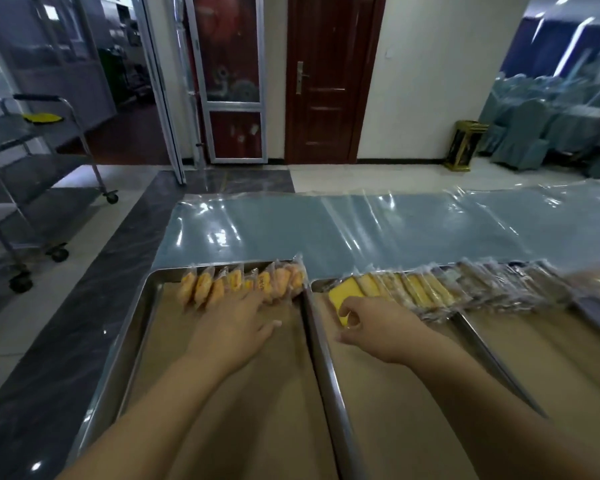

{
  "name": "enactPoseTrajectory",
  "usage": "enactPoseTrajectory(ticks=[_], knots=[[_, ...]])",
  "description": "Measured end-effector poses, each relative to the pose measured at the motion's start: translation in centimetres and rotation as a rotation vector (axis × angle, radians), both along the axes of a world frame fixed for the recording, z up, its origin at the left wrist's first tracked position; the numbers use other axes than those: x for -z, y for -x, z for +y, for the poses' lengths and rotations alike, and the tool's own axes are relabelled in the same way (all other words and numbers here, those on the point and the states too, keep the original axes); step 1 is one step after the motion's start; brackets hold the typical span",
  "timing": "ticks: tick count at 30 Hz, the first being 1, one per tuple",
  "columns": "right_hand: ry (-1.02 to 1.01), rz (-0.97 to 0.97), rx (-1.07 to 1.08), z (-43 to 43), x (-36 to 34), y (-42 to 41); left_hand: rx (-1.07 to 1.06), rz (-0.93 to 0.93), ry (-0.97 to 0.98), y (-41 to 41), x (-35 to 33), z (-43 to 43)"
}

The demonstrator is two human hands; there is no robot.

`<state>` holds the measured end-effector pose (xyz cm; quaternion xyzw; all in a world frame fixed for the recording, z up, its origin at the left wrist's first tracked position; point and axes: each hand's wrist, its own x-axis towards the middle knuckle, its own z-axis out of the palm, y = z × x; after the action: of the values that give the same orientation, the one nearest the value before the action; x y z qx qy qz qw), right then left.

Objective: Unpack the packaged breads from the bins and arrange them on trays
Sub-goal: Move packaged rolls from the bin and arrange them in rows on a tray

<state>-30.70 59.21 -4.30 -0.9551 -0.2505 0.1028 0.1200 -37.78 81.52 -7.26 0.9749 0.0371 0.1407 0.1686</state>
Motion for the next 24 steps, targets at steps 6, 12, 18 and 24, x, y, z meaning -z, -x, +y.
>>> enactPoseTrajectory(ticks=[6,12,18,24], knots=[[-0.016,-0.063,-0.021,-12.8,-2.3,2.7,0.130,-0.003,-0.027,1.6,-2.9,-12.5],[0.018,-0.125,-0.071,-26.5,-3.5,5.3,0.216,-0.025,-0.070,3.5,-3.6,-26.5],[-0.015,-0.179,-0.033,-38.1,-4.9,6.7,0.303,-0.029,-0.076,3.8,-4.8,-36.4],[-0.035,-0.267,0.041,-47.0,-6.8,5.4,0.371,-0.050,-0.129,2.0,-6.3,-42.4]])
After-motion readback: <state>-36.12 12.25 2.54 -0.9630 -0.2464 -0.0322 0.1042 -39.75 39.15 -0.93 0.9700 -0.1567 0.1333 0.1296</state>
